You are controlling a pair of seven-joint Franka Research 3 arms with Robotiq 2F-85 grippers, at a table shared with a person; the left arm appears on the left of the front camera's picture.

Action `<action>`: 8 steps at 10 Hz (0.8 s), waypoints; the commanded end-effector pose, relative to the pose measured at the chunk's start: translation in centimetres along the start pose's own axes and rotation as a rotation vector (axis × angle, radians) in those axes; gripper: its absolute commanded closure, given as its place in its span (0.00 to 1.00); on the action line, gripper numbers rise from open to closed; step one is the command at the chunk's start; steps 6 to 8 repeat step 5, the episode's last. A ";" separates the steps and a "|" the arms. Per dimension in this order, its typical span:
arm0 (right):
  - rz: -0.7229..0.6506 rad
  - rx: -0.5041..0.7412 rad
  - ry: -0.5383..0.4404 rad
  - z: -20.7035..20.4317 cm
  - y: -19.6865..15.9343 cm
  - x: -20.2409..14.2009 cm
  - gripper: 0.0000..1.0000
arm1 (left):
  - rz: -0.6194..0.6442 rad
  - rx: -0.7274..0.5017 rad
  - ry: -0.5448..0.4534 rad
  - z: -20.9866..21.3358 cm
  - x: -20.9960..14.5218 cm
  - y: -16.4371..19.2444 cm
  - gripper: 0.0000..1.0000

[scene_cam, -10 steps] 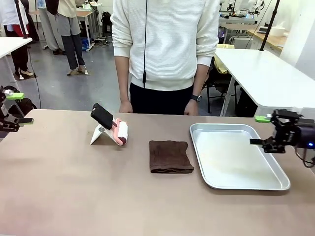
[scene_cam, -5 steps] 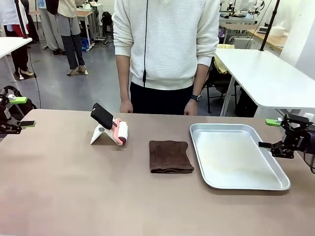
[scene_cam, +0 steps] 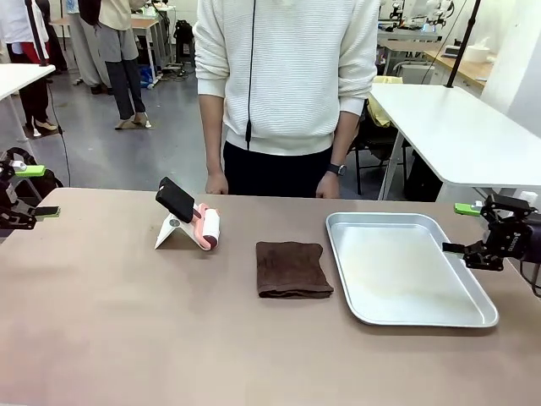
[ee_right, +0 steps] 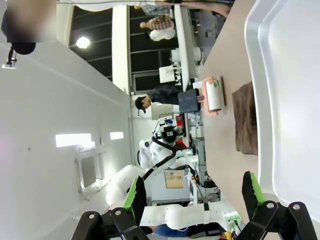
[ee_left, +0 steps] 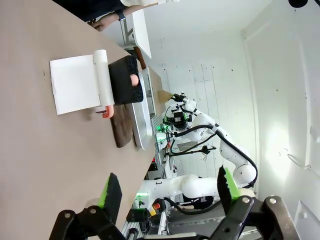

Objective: Clean the surface of the table.
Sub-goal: Return the Lint Roller and towel to their original positions.

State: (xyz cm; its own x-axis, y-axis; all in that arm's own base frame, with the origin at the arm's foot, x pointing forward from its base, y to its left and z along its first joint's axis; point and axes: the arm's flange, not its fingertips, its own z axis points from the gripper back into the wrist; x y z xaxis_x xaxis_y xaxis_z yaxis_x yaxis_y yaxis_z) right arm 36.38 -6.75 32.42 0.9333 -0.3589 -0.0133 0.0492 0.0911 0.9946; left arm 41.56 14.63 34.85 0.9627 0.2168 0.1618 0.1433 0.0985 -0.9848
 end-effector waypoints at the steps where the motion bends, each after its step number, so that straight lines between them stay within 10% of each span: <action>1: 0.006 -0.007 0.003 -0.1 0.5 0.0 0.00 | 0.001 -0.008 0.008 0.0 -0.5 -0.5 0.00; 8: 0.006 -0.007 0.003 -0.1 0.5 0.0 0.00 | 0.001 -0.008 0.008 0.0 -0.5 -0.5 0.00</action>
